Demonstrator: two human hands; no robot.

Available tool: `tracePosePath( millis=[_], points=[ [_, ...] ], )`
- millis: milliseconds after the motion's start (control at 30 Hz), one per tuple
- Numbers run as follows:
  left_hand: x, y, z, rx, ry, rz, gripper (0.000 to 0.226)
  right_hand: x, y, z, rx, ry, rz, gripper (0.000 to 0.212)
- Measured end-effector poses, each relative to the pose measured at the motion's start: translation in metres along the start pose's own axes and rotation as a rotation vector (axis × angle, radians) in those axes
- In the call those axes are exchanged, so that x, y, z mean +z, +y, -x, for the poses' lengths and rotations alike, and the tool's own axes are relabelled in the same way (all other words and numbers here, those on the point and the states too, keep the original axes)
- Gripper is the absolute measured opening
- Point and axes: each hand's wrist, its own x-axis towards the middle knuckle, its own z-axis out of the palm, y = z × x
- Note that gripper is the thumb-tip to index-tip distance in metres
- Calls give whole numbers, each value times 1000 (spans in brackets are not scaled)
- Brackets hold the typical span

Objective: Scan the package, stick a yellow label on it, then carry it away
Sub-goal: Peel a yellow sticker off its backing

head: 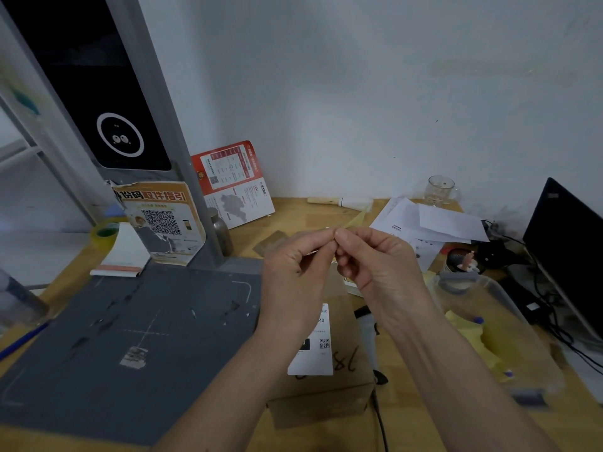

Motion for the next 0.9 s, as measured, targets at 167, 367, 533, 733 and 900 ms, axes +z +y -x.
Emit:
tracePosePath(
  millis=[167, 367, 533, 733, 900],
  points=[
    [-1, 1, 1, -13, 5, -4, 25, 0, 1, 1, -4, -5, -5, 14],
    [0, 2, 1, -27, 0, 10, 25, -1, 1, 3, -4, 2, -6, 17],
    [1, 1, 1, -39, 4, 10, 27, -1, 0, 3, -7, 5, 7, 19],
    [1, 2, 1, -2, -5, -26, 28, -1, 1, 3, -17, 17, -18, 18],
    [0, 2, 1, -26, -12, -17, 28, -3, 0, 4, -23, 13, 22, 9]
  ],
)
